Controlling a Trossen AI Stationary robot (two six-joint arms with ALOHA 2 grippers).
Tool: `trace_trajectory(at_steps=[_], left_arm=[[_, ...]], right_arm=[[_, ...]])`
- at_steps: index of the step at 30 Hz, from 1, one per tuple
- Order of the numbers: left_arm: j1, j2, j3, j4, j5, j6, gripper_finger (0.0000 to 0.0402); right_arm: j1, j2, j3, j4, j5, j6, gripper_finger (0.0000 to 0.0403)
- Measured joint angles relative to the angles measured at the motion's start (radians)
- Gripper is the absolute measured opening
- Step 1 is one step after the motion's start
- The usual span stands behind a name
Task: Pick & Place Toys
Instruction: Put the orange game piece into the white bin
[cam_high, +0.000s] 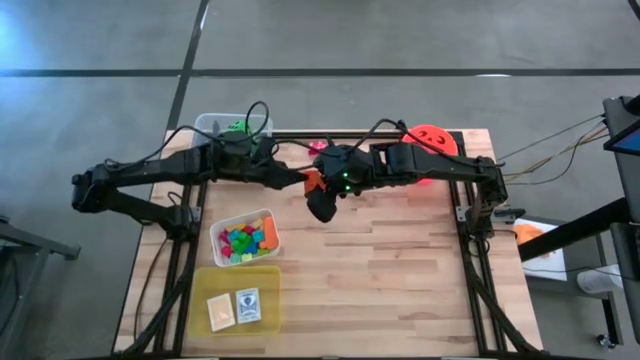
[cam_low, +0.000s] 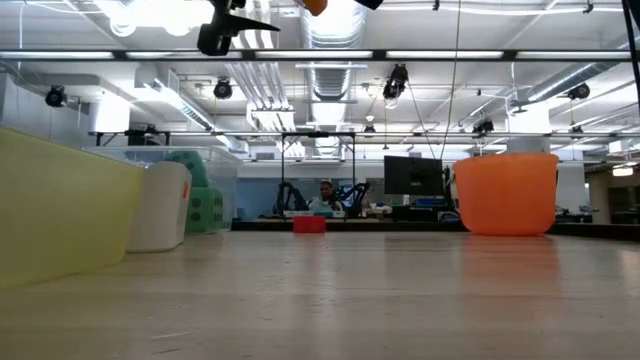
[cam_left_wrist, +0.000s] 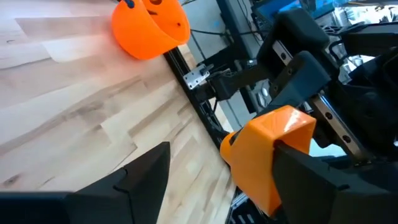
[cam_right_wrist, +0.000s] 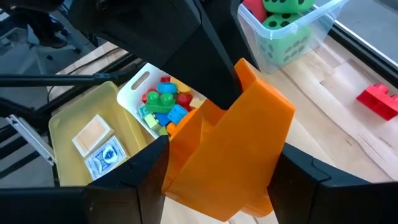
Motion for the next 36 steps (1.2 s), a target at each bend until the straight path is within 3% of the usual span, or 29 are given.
trace_trajectory(at_steps=[17,23,25,31,36], left_arm=[[-0.005,0.021,-0.002,0.035,-0.026,-0.119,0.013],[-0.009,0.02,-0.001,0.038,-0.018,-0.121,0.0046],[-0.009,0.019,-0.002,0.036,-0.017,-0.122,0.0018],[-0.008,0.018,-0.003,0.03,0.026,-0.104,0.0002],[-0.008,0.006,-0.003,-0.061,0.039,-0.075,0.0001]], right_arm=[[-0.001,0.035,-0.004,0.083,0.006,0.019,0.0208],[0.0,0.036,0.0,0.087,0.004,0.021,0.0209],[0.0,0.036,0.0,0.083,0.008,0.02,0.0236],[0.003,0.034,0.0,0.104,-0.005,0.018,0.0355],[0.002,0.035,0.0,0.113,-0.01,0.019,0.0384]])
